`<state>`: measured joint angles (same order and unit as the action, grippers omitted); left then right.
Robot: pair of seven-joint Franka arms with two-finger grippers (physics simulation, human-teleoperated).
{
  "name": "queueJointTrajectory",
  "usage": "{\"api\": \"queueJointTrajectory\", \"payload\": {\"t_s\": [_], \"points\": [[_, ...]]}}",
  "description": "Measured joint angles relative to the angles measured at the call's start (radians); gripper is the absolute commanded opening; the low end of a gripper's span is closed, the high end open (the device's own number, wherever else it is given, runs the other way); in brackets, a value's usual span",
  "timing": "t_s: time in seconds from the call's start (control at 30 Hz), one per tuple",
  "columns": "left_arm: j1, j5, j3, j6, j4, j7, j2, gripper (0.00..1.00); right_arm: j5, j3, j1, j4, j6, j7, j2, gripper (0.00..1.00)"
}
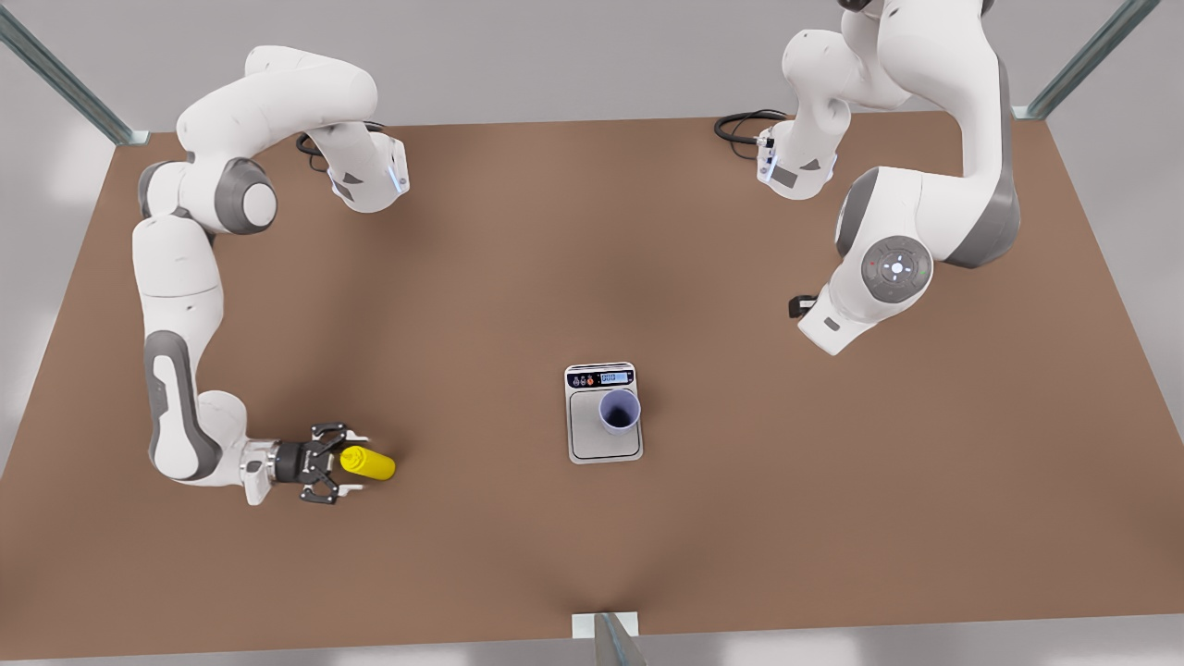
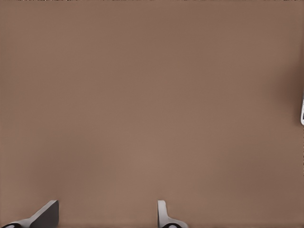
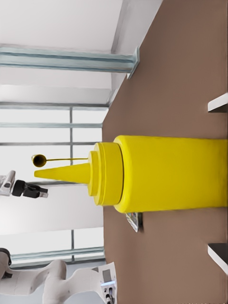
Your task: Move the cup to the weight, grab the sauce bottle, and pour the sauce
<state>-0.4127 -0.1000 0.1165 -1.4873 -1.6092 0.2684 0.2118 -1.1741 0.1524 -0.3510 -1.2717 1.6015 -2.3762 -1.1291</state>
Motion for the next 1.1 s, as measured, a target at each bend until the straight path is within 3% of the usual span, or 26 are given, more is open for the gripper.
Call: {"api": "queueJointTrajectory", "payload": {"t_s": [0.17, 0.3, 0.33, 0.4, 0.47, 0.57, 0.6, 0.63, 0.67, 0.7, 0.73, 0.77, 0.93, 1.1], "points": [[0.0, 0.0, 0.0, 0.0, 0.0, 0.0, 0.0, 1.0, 0.052, 0.001, -0.051, 0.004, -0.036, 0.019, 0.006, 1.0], [0.0, 0.0, 0.0, -0.001, 0.0, 0.0, 0.0, 1.0, 0.169, 0.002, -0.198, 0.046, -0.267, 0.13, 0.04, 1.0], [0.0, 0.0, 0.0, -0.001, 0.0, 0.0, 0.0, 1.0, 0.2, 0.003, -0.246, 0.08, -0.345, 0.221, 0.067, 1.0], [0.002, 0.001, 0.002, -0.001, 0.002, 0.0, -0.002, 1.0, 0.282, 0.007, -0.256, 0.346, -0.474, 0.516, 0.107, 1.0], [0.002, 0.002, 0.002, -0.001, 0.047, -0.003, -0.002, 1.0, 0.391, 0.0, -0.123, 0.419, -0.478, 0.868, 0.312, 1.0], [0.004, 0.003, 0.007, 0.001, 0.093, -0.005, -0.008, 1.0, 0.881, -0.003, 0.333, 0.432, -0.35, 1.505, 0.555, 1.0], [0.008, 0.003, 0.009, 0.001, 0.095, -0.004, -0.008, 1.0, 1.054, -0.023, 0.497, 0.433, -0.325, 1.715, 0.571, 1.0], [0.006, 0.003, 0.009, 0.001, 0.097, -0.005, -0.009, 1.0, 1.098, -0.082, 0.565, 0.418, -0.287, 1.997, 0.572, 1.0], [0.007, 0.003, 0.009, 0.002, 0.097, -0.006, -0.016, 1.0, 1.234, -0.113, 0.598, 0.224, -0.156, 2.124, 0.649, 1.0], [0.011, 0.003, 0.009, 0.005, 0.097, -0.008, -0.017, 1.0, 1.283, -0.095, 0.514, -0.081, 0.03, 2.236, 0.825, 1.0], [0.011, 0.003, 0.009, 0.007, 0.097, -0.009, -0.017, 1.0, 1.292, 0.137, 0.275, -0.228, 0.077, 2.339, 0.955, 1.0], [0.01, 0.003, 0.01, 0.007, 0.097, -0.011, -0.017, 1.0, 1.288, 0.158, 0.217, -0.226, 0.051, 2.411, 0.985, 1.0], [0.011, 0.003, 0.011, 0.007, 0.097, -0.011, -0.017, 1.0, 1.255, 0.158, 0.112, -0.134, -0.024, 2.419, 0.97, 1.0], [0.011, 0.003, 0.011, 0.007, 0.097, -0.011, -0.017, 1.0, 1.256, 0.159, 0.142, -0.138, -0.047, 2.421, 0.941, 1.0]]}}
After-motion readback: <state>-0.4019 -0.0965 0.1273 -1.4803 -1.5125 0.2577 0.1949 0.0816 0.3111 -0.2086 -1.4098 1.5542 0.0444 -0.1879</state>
